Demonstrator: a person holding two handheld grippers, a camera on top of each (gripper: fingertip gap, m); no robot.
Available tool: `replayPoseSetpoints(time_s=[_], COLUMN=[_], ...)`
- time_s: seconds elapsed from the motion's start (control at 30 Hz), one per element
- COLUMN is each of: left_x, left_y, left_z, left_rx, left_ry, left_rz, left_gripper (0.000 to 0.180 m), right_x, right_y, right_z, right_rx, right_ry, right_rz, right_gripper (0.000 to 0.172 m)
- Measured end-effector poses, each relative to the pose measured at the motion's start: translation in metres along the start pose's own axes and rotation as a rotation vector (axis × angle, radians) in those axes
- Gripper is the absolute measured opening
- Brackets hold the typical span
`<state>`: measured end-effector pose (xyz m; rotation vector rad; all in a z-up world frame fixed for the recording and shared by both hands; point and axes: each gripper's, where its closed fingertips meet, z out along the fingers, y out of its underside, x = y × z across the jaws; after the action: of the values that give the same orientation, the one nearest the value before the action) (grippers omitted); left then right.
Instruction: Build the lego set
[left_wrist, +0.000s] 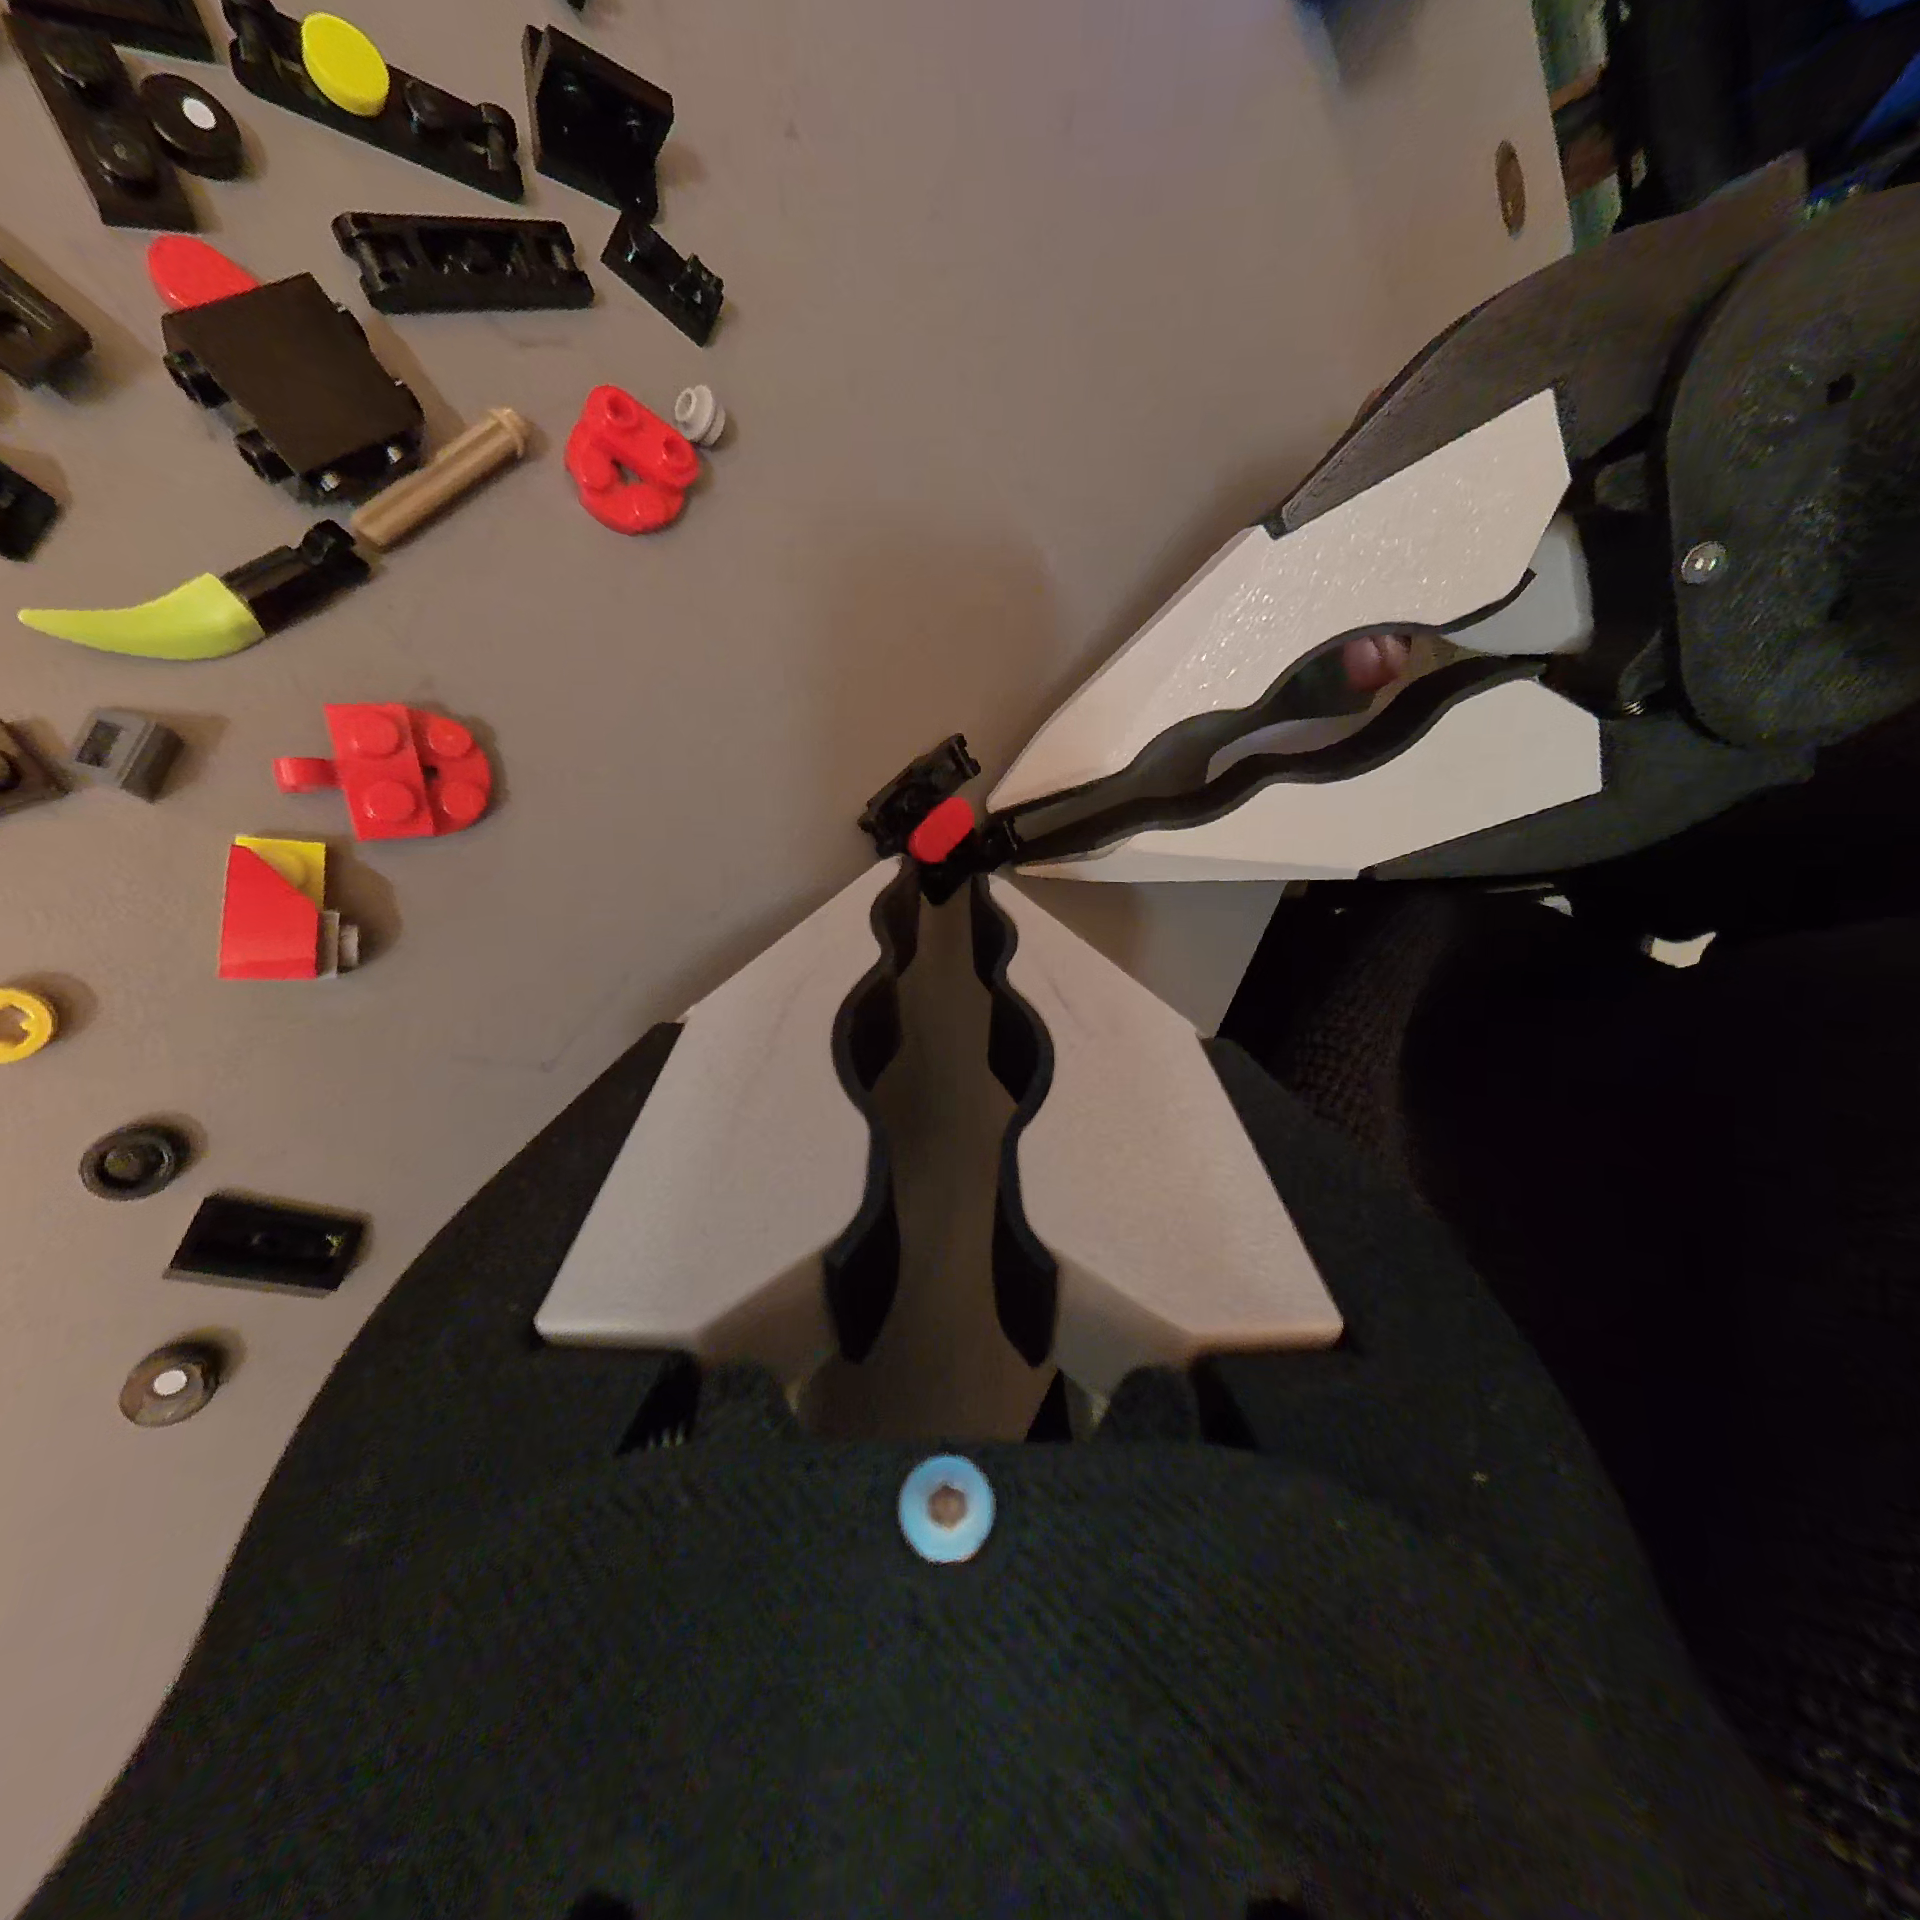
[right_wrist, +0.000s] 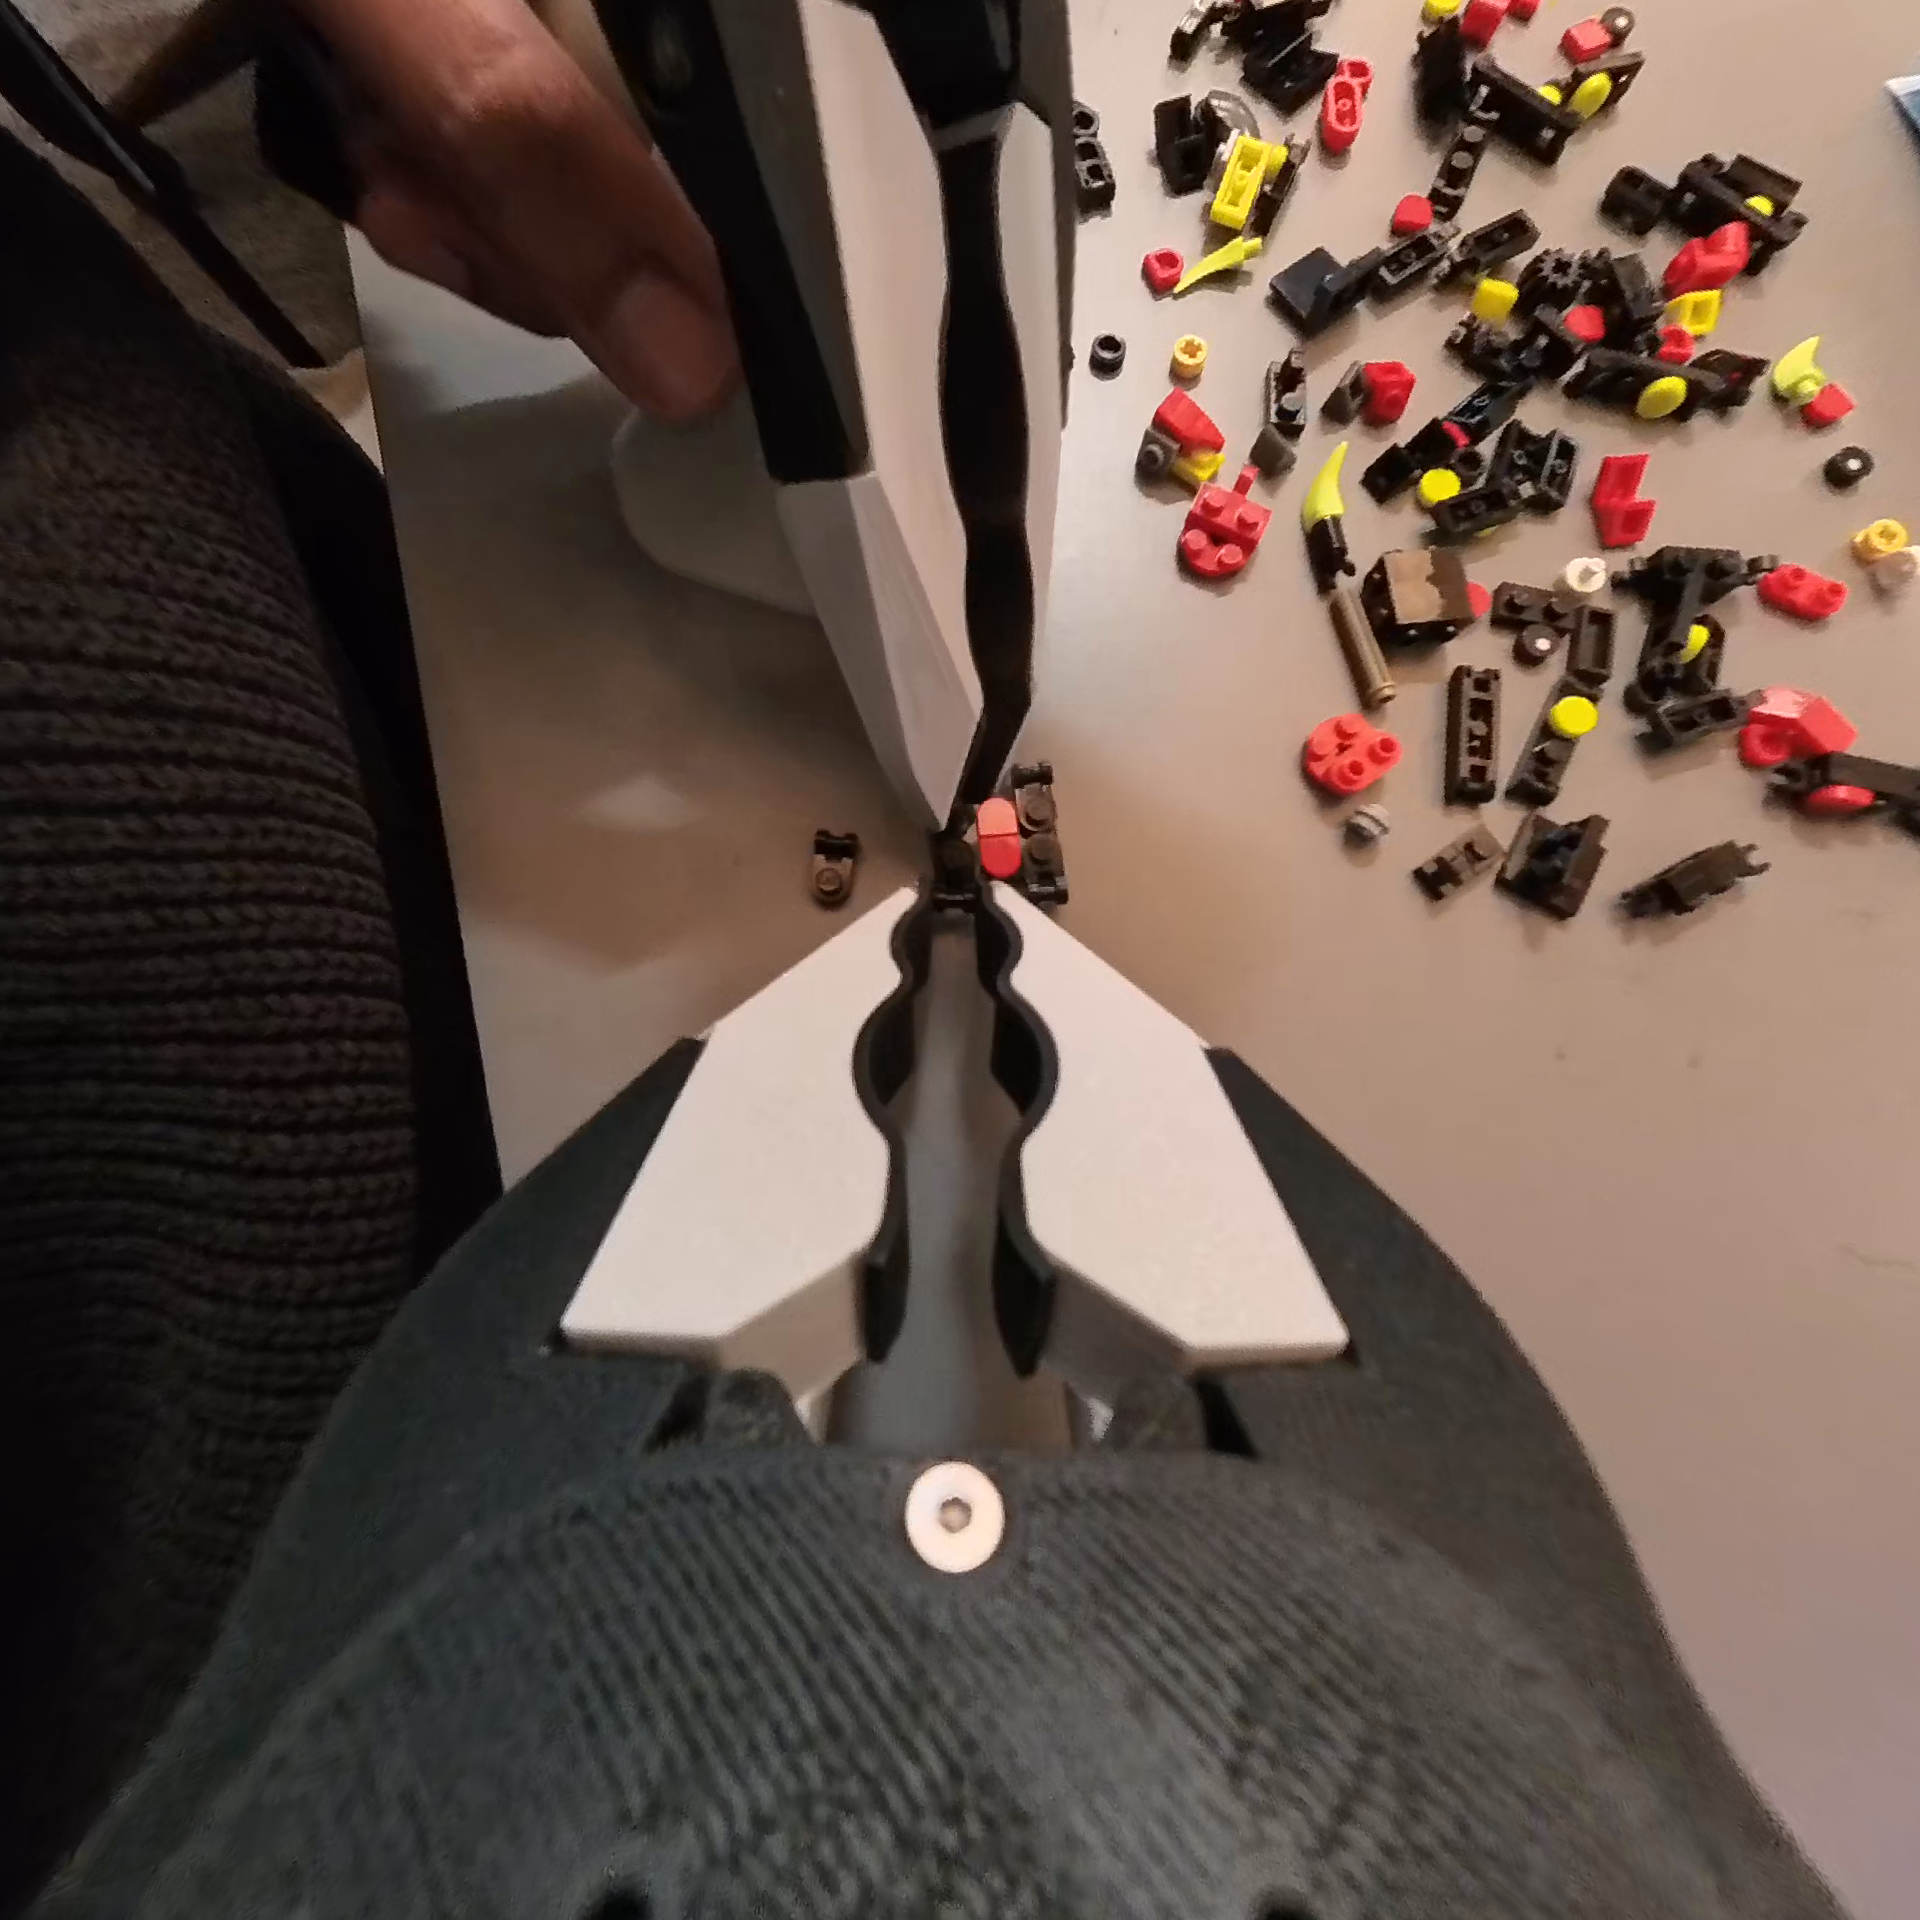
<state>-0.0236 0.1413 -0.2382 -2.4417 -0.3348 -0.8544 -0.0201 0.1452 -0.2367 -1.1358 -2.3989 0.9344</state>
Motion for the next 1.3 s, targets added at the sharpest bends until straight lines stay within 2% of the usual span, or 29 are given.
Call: replayPoseSetpoints(time_s=[1.0,1.1,1.2,1.3], left_x=[-0.001,-0.002,0.003,0.006], left_y=[-0.008,-0.014,-0.021,-0.017], left_z=[0.002,-0.005,-0.012,-0.007], left_rx=[0.018,0.062,0.113,0.087], left_ry=[-0.027,-0.088,-0.117,-0.129], left_rz=[0.008,0.049,0.115,0.171], left_gripper=[0.011,0.012,0.002,0.000], right_x=[0.004,0.005,0.005,0.005], right_y=[0.001,0.001,0.001,0.001], right_z=[0.000,0.000,0.000,0.000], right_rx=[-0.041,-0.041,-0.043,-0.045], right_ry=[0.002,0.008,0.012,0.013], right_rz=[-0.010,-0.012,-0.012,-0.011], right_gripper=[0.006,0.006,0.006,0.006])
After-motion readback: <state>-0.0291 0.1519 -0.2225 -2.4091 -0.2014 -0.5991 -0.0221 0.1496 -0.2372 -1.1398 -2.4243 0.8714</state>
